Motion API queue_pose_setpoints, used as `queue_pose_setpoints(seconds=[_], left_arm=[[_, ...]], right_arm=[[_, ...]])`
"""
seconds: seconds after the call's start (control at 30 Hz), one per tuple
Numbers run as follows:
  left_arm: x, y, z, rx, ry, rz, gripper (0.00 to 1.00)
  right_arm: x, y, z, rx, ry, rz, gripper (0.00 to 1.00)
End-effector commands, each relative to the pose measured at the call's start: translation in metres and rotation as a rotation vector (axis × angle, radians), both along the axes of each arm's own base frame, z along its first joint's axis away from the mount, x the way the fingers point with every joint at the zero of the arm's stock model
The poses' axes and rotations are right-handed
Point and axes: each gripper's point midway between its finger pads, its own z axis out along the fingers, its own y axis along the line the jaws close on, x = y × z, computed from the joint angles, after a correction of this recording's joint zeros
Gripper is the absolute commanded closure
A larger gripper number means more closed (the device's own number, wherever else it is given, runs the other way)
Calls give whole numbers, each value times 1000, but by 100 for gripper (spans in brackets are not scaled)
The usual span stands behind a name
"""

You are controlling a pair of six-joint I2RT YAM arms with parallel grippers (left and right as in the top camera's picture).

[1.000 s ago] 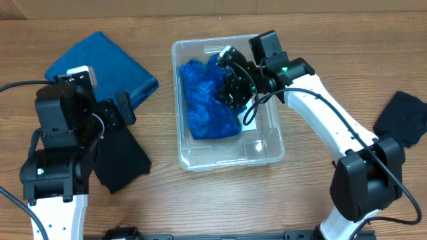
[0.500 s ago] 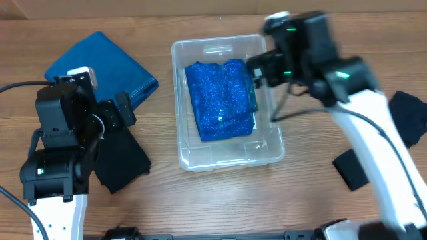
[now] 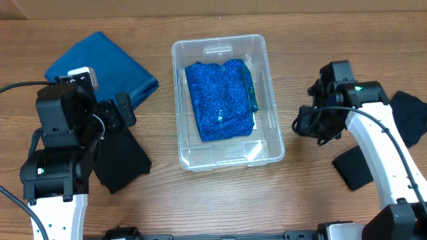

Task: Pack container
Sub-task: 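Move the right gripper back right and grasp the black cloth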

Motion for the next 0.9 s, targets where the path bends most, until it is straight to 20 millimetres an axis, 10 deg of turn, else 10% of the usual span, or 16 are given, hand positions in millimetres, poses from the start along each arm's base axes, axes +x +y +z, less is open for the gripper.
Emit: queue_pose_setpoints(seconds=[0.0, 0.3, 0.43, 0.6, 0.73, 0.87], left_arm=[[3, -3, 9, 12, -23, -25, 0], [3, -3, 9, 12, -23, -25, 0], [3, -3, 9, 12, -23, -25, 0], [3, -3, 9, 12, -23, -25, 0], [3, -3, 9, 12, -23, -25, 0], [3, -3, 9, 12, -23, -25, 0]], right_arm=[[-13, 35, 0, 189, 9, 142, 64], [-11, 51, 0, 179, -27, 229, 47], [24, -37, -2, -151, -83, -259, 25], [44, -144, 56, -145, -285, -694, 0], [6, -220, 48, -136, -237, -963, 0], [-52, -239, -3, -88, -58, -1139, 0]])
